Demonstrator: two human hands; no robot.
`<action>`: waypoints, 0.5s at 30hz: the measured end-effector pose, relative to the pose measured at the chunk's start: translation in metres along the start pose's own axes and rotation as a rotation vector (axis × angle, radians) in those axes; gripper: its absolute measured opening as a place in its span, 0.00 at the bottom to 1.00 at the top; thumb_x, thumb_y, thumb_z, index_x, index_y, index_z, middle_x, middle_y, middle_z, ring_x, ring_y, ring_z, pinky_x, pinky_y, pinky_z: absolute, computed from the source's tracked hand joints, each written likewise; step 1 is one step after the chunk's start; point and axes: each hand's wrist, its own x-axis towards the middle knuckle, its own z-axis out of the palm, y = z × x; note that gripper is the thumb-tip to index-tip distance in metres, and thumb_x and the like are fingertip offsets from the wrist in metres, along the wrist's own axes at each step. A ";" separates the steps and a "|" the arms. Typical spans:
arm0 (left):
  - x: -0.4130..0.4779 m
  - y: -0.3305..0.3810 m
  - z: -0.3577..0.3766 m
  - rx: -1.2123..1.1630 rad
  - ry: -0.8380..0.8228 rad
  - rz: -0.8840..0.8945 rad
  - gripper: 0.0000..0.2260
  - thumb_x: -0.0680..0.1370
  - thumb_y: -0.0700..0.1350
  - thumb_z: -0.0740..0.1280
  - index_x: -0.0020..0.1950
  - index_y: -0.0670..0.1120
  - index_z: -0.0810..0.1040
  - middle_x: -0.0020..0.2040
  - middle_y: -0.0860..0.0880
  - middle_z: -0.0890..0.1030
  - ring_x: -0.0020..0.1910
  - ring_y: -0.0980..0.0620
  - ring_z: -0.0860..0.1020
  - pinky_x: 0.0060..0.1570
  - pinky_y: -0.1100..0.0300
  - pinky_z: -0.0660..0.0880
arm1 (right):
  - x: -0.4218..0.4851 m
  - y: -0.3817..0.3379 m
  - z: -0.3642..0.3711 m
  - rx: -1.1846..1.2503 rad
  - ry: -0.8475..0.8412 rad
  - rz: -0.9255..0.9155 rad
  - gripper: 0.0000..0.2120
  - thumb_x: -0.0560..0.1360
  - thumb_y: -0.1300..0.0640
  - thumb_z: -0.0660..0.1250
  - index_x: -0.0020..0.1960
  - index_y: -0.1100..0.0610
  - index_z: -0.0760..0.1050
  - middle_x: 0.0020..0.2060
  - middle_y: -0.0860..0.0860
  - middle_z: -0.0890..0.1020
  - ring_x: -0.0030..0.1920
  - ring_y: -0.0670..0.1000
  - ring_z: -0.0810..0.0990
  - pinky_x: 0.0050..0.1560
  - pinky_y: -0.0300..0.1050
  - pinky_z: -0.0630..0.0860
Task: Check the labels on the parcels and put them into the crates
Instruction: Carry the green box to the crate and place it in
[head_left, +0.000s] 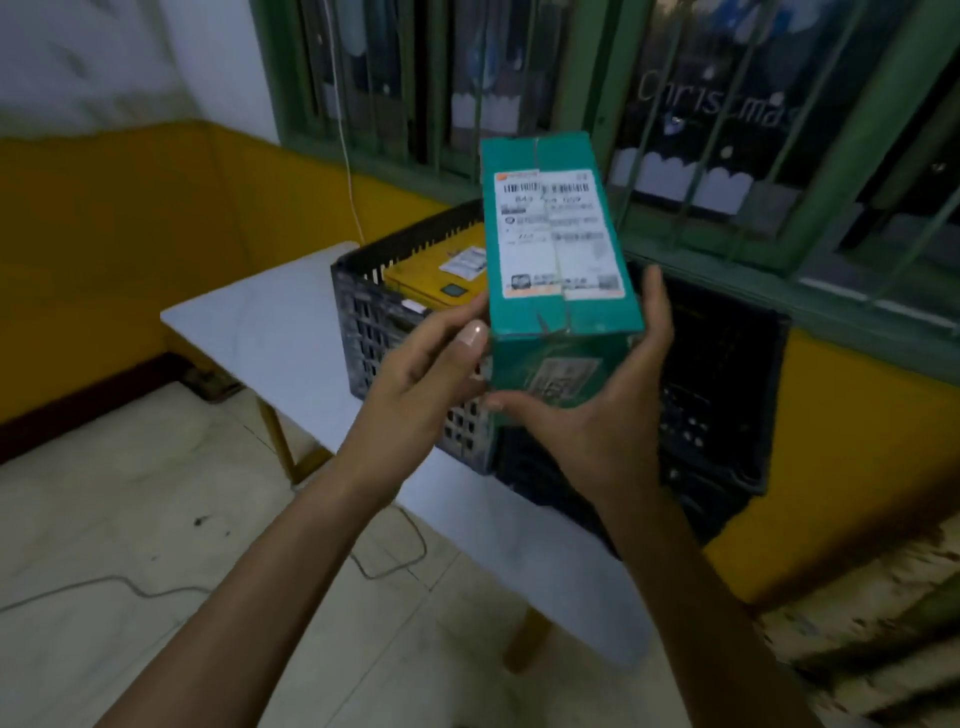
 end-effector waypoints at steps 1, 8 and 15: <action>0.020 0.001 -0.007 0.005 -0.027 0.007 0.18 0.76 0.53 0.59 0.67 0.53 0.70 0.59 0.60 0.79 0.58 0.61 0.78 0.48 0.67 0.77 | 0.024 0.006 0.004 -0.037 -0.004 -0.033 0.58 0.59 0.52 0.82 0.75 0.47 0.46 0.73 0.54 0.64 0.72 0.45 0.66 0.65 0.34 0.69; 0.147 -0.011 -0.066 0.388 -0.137 0.078 0.33 0.71 0.52 0.68 0.74 0.54 0.61 0.71 0.55 0.68 0.64 0.58 0.74 0.56 0.56 0.77 | 0.159 0.032 0.016 -0.177 -0.112 -0.052 0.55 0.64 0.46 0.77 0.76 0.60 0.45 0.74 0.56 0.60 0.73 0.49 0.63 0.71 0.53 0.65; 0.273 -0.061 -0.141 0.902 -0.228 0.194 0.54 0.62 0.67 0.72 0.78 0.51 0.48 0.77 0.54 0.52 0.75 0.55 0.52 0.70 0.59 0.53 | 0.242 0.050 0.015 -0.509 -0.434 0.032 0.55 0.64 0.32 0.72 0.79 0.50 0.46 0.74 0.41 0.57 0.65 0.28 0.60 0.56 0.16 0.60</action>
